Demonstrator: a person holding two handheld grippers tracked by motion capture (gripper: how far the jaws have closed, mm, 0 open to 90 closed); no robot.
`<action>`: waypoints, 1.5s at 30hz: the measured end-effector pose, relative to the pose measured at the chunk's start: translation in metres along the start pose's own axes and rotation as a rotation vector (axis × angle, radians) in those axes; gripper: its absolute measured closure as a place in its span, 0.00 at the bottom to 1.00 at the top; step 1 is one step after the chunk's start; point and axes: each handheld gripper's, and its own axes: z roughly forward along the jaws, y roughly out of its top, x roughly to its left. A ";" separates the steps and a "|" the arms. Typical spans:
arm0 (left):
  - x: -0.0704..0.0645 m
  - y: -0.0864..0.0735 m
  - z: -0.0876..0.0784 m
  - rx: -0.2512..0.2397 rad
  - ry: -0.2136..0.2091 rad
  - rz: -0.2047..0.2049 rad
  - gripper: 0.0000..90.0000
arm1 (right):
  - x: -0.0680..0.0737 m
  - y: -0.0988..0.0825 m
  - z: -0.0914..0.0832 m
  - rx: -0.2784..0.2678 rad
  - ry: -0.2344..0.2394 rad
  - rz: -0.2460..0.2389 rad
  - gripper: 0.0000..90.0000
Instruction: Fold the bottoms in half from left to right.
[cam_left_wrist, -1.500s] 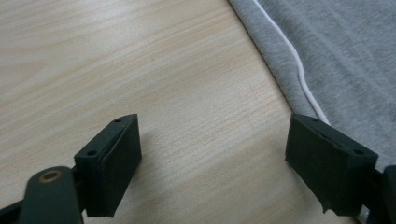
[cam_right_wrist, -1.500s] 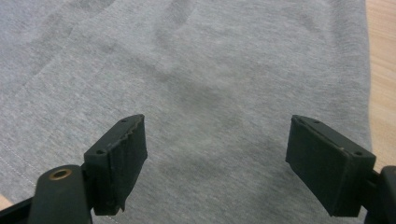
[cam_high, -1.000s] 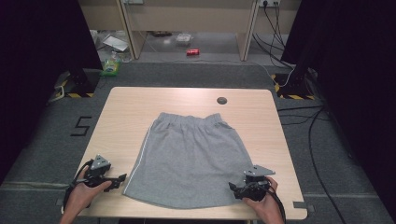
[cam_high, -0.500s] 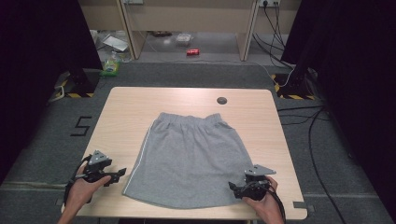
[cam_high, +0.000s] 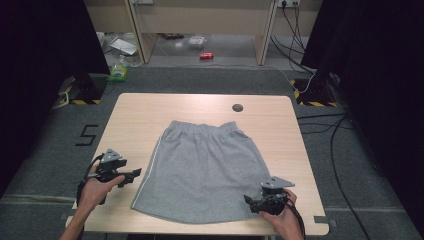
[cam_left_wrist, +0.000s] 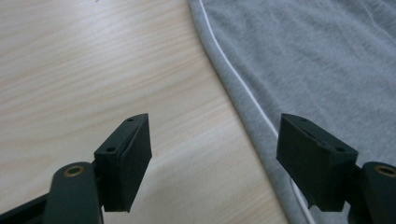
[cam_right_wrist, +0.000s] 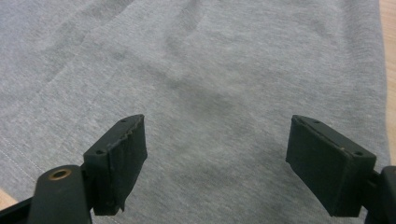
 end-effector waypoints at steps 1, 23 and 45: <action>0.000 0.003 0.002 -0.006 -0.004 -0.003 0.29 | 0.000 0.000 0.000 -0.002 0.001 0.000 0.23; -0.005 0.057 0.038 -0.025 -0.051 0.001 0.26 | 0.000 -0.001 0.001 0.006 0.004 0.000 0.23; 0.005 0.110 0.092 0.001 -0.032 -0.049 0.35 | 0.001 -0.001 0.005 0.010 0.017 -0.008 0.23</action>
